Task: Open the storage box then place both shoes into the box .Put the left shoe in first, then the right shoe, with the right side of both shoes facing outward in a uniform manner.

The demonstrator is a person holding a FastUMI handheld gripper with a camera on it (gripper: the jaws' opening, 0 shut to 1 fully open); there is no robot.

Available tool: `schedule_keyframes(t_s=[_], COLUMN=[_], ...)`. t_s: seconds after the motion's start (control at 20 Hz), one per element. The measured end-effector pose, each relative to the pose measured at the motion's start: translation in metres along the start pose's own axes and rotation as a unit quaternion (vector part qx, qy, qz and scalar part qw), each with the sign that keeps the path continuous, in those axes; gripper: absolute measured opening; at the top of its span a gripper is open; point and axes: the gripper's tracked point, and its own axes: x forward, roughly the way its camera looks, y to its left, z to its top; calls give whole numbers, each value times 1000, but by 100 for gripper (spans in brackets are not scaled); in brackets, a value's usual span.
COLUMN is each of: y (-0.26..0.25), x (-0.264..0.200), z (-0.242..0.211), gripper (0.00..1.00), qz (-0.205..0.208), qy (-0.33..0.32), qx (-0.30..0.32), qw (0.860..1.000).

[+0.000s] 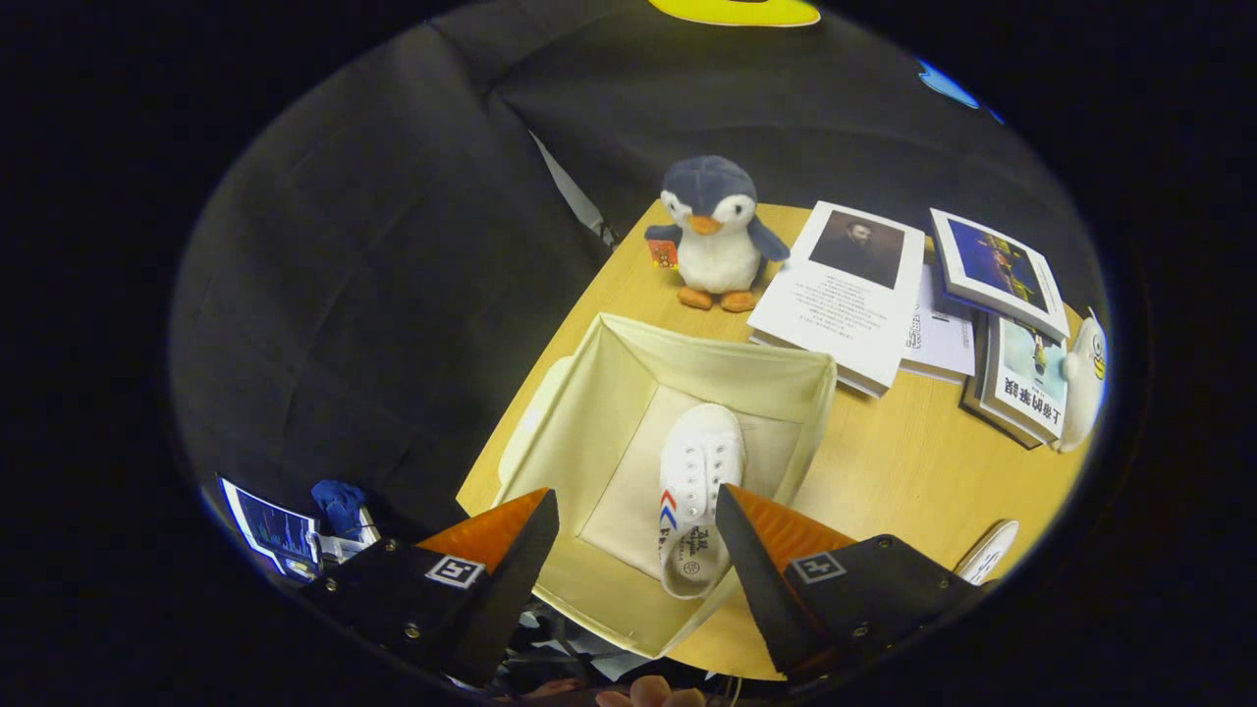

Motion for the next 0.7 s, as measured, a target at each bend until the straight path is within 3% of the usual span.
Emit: schedule_keyframes(t_s=[0.7], y=[-95], x=[-129], z=[-12], gripper=[97], qz=[-13], qy=[-110], qx=[31], qw=[993])
